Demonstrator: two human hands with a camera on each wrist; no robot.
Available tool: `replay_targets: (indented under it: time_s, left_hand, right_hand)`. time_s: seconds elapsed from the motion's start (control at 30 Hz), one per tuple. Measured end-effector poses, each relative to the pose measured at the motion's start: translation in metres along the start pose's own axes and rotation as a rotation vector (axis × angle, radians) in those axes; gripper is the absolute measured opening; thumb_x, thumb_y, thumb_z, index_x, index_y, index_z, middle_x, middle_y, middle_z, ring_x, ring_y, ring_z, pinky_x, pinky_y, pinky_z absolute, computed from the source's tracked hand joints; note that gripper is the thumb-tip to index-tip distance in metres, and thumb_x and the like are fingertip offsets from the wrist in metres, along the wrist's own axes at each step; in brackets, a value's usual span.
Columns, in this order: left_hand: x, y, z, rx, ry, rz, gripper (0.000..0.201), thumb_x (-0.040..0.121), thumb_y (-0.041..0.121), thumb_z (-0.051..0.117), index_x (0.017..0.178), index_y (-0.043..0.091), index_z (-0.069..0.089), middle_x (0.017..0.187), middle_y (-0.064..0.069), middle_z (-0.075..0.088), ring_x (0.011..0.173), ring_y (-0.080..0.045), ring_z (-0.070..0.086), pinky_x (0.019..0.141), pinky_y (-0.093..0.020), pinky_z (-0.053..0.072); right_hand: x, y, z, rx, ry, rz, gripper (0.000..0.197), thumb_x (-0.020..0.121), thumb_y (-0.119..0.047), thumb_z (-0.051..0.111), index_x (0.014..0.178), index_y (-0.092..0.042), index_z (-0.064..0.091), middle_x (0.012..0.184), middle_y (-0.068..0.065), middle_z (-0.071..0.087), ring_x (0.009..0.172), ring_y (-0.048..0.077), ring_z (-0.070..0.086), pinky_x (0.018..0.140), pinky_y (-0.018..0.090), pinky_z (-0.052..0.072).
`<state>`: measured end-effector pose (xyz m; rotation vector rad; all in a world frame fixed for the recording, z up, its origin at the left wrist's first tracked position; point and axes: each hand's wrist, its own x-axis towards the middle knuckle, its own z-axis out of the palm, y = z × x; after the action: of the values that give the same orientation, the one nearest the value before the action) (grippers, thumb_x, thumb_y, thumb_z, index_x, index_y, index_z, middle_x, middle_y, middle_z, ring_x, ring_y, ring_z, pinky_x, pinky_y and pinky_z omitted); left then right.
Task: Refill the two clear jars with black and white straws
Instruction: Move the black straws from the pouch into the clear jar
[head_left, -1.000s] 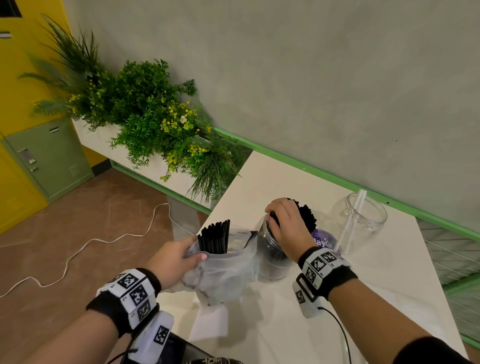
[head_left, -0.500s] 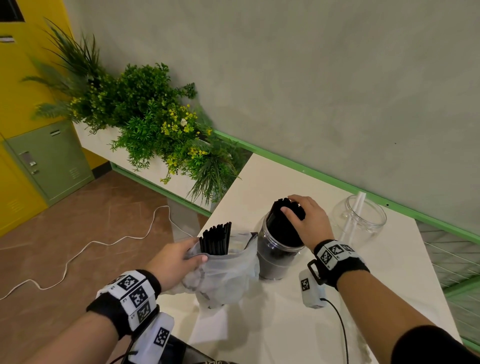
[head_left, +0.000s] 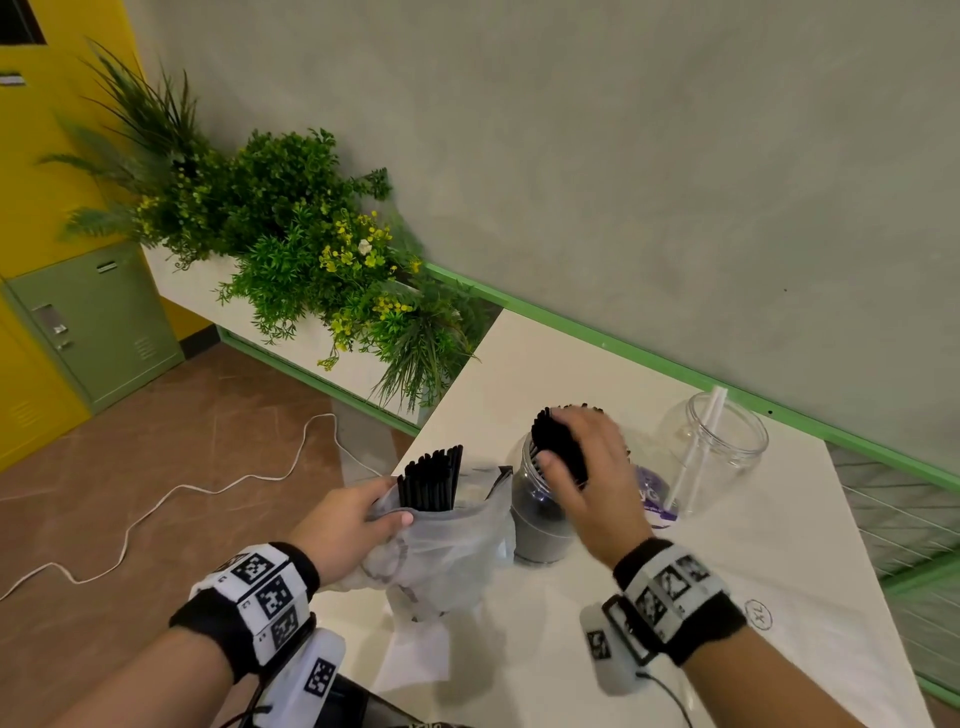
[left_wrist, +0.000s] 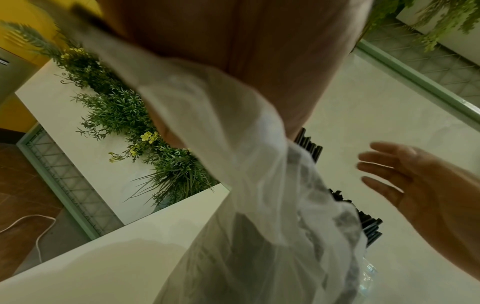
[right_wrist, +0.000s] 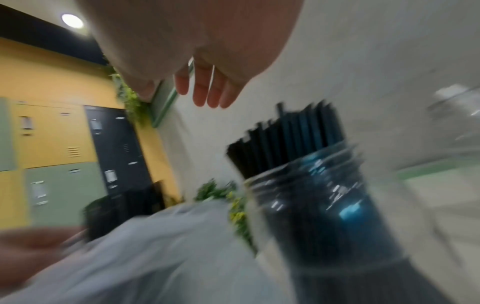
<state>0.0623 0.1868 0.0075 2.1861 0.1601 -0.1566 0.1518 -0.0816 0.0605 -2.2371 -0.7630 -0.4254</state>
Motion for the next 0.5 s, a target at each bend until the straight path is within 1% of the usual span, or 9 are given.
replay_targets:
  time_s: [0.03, 0.1, 0.17, 0.23, 0.27, 0.3, 0.37, 0.43, 0.5]
  left_hand:
    - [0.000, 0.001, 0.001, 0.004, -0.001, 0.006, 0.037, 0.088, 0.038, 0.061, 0.124, 0.035, 0.056, 0.111, 0.012, 0.067, 0.101, -0.004, 0.061, 0.088, -0.029, 0.049]
    - [-0.001, 0.005, 0.002, -0.011, -0.005, 0.033, 0.027, 0.088, 0.035, 0.062, 0.114, 0.042, 0.058, 0.105, 0.016, 0.068, 0.098, 0.001, 0.062, 0.087, -0.027, 0.050]
    - [-0.004, 0.013, 0.004, -0.007, -0.018, 0.063, 0.024, 0.088, 0.033, 0.063, 0.100, 0.052, 0.056, 0.095, 0.021, 0.068, 0.092, 0.008, 0.061, 0.082, -0.022, 0.050]
    - [-0.007, 0.019, 0.006, -0.006, -0.034, 0.071, 0.021, 0.085, 0.034, 0.063, 0.091, 0.054, 0.059, 0.087, 0.017, 0.070, 0.085, 0.005, 0.063, 0.079, -0.025, 0.051]
    - [-0.009, 0.019, 0.008, -0.016, -0.046, 0.077, 0.021, 0.082, 0.034, 0.063, 0.094, 0.052, 0.061, 0.088, 0.014, 0.071, 0.086, 0.001, 0.064, 0.081, -0.029, 0.052]
    - [-0.010, 0.019, 0.009, -0.023, -0.055, 0.084, 0.026, 0.080, 0.033, 0.063, 0.100, 0.049, 0.062, 0.092, 0.014, 0.071, 0.089, -0.003, 0.064, 0.084, -0.032, 0.052]
    - [-0.011, 0.020, 0.010, -0.017, -0.066, 0.091, 0.036, 0.077, 0.031, 0.066, 0.110, 0.044, 0.061, 0.099, 0.015, 0.071, 0.095, -0.003, 0.063, 0.089, -0.035, 0.050]
    - [-0.012, 0.021, 0.010, -0.002, -0.052, 0.098, 0.038, 0.079, 0.028, 0.068, 0.113, 0.041, 0.061, 0.101, 0.014, 0.071, 0.096, -0.004, 0.063, 0.088, -0.033, 0.049]
    - [-0.012, 0.020, 0.010, 0.021, -0.028, 0.095, 0.039, 0.083, 0.024, 0.069, 0.118, 0.037, 0.060, 0.103, 0.011, 0.070, 0.096, -0.006, 0.063, 0.087, -0.028, 0.049]
  right_hand:
    - [-0.007, -0.010, 0.012, 0.056, -0.103, 0.007, 0.057, 0.089, -0.049, 0.053, 0.136, -0.017, 0.045, 0.135, -0.001, 0.046, 0.127, 0.011, 0.040, 0.108, 0.033, 0.035]
    - [-0.016, -0.023, 0.037, 0.219, -0.298, 0.100, 0.084, 0.080, -0.059, 0.062, 0.146, -0.022, 0.028, 0.145, -0.006, 0.037, 0.134, 0.005, 0.034, 0.112, 0.028, 0.030]
    - [-0.018, -0.030, 0.062, 0.391, -0.369, 0.247, 0.109, 0.067, -0.062, 0.074, 0.150, -0.029, 0.012, 0.145, -0.011, 0.036, 0.135, 0.002, 0.032, 0.111, 0.025, 0.028]
    - [-0.016, -0.034, 0.082, 0.508, -0.354, 0.376, 0.118, 0.059, -0.050, 0.085, 0.148, -0.035, 0.010, 0.133, -0.013, 0.046, 0.126, 0.004, 0.042, 0.105, 0.020, 0.032]
    - [-0.015, -0.037, 0.089, 0.561, -0.324, 0.421, 0.114, 0.059, -0.039, 0.088, 0.146, -0.036, 0.015, 0.123, -0.011, 0.053, 0.118, 0.006, 0.050, 0.099, 0.016, 0.037]
    - [-0.014, -0.038, 0.095, 0.612, -0.288, 0.458, 0.103, 0.062, -0.027, 0.088, 0.142, -0.036, 0.024, 0.113, -0.008, 0.058, 0.108, 0.008, 0.056, 0.093, 0.014, 0.040]
    - [-0.013, -0.044, 0.101, 0.717, -0.219, 0.480, 0.066, 0.072, -0.008, 0.079, 0.124, -0.031, 0.046, 0.096, -0.003, 0.063, 0.090, 0.011, 0.061, 0.088, 0.020, 0.046]
    - [-0.014, -0.048, 0.099, 0.703, -0.144, 0.434, 0.037, 0.077, 0.002, 0.069, 0.104, -0.020, 0.057, 0.086, -0.002, 0.064, 0.083, 0.008, 0.061, 0.084, 0.022, 0.047]
    - [-0.013, -0.054, 0.089, 0.702, -0.079, 0.376, 0.026, 0.079, 0.006, 0.066, 0.093, -0.014, 0.059, 0.083, -0.003, 0.065, 0.083, 0.008, 0.062, 0.083, 0.022, 0.048]
